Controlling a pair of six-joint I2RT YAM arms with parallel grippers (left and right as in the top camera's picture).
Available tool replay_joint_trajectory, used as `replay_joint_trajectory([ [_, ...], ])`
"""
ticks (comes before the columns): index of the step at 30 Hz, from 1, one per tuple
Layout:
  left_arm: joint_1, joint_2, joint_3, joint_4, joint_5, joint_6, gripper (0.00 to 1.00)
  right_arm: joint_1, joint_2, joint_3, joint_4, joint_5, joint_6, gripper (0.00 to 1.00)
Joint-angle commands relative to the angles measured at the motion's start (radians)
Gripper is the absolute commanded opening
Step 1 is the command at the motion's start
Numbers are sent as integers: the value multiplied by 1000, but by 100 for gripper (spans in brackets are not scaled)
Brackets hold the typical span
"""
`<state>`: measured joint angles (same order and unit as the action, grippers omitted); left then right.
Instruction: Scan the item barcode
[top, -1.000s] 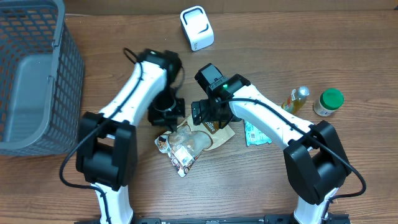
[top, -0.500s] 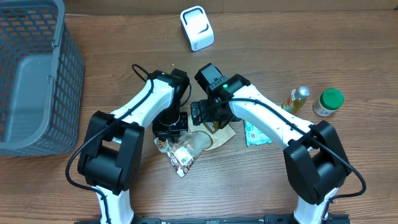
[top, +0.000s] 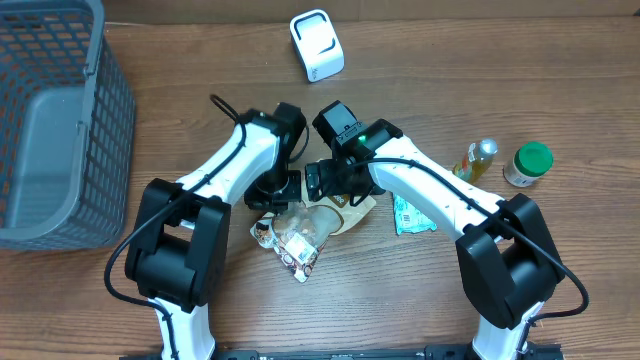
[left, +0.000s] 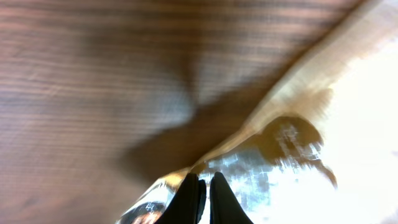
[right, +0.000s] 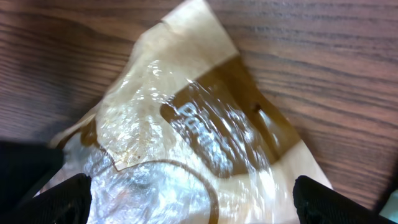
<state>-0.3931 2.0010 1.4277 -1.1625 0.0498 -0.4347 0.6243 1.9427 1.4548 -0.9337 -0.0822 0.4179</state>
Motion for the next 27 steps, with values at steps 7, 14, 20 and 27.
replay_joint_trajectory([
  [7, 8, 0, 209, -337, 58, 20, 4, 3, 5, -3, 13, -10, -4, 99],
  [14, 6, 0, 75, -364, 47, 31, 4, 3, 21, -40, 63, -64, -4, 65],
  [20, 6, 0, -61, -240, 76, 31, 4, 3, 68, -55, 88, -53, -4, 48],
  [27, 14, 0, -109, -94, 74, 25, 4, 3, 93, -55, 70, -54, 9, 42],
])
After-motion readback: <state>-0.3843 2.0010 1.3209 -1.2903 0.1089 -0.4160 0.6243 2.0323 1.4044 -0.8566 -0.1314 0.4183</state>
